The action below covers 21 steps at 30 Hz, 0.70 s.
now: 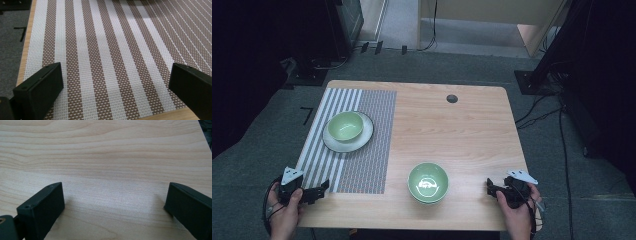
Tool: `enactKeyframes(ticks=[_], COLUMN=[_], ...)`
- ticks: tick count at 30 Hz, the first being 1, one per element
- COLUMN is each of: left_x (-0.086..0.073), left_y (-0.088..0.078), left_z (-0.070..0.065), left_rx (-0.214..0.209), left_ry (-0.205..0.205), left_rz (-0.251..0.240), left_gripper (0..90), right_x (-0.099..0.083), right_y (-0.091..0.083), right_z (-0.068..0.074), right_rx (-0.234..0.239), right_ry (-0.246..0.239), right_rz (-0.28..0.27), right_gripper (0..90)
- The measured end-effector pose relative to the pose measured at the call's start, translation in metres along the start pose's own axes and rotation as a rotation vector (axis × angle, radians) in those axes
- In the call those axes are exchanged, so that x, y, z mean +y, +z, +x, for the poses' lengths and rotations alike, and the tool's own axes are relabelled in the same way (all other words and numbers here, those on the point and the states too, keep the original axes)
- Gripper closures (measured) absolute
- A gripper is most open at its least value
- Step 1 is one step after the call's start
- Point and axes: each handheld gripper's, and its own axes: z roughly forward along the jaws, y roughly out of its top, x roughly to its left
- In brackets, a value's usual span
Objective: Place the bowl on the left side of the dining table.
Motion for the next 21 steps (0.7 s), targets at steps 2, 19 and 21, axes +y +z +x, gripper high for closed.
enactKeyframes(ticks=[2,19,21], left_x=[0.0001,0.0005,0.0005], left_y=[0.0004,0.0017,0.0019], left_z=[-0.0009,-0.004,-0.0043], left_rx=[0.006,0.03,0.033], left_ry=[0.004,0.03,0.032], left_rz=[0.002,0.017,0.018], left_gripper=[0.0,0.0,0.0], right_x=[0.0,0.0,0.0], right_y=[0.0,0.0,0.0], right_z=[0.0001,0.0,0.0], right_rx=[-0.001,0.0,0.0], right_ry=[0.001,0.0,0.0], right_rz=[0.0,0.0,0.0], right_gripper=[1.9,1.9,1.9])
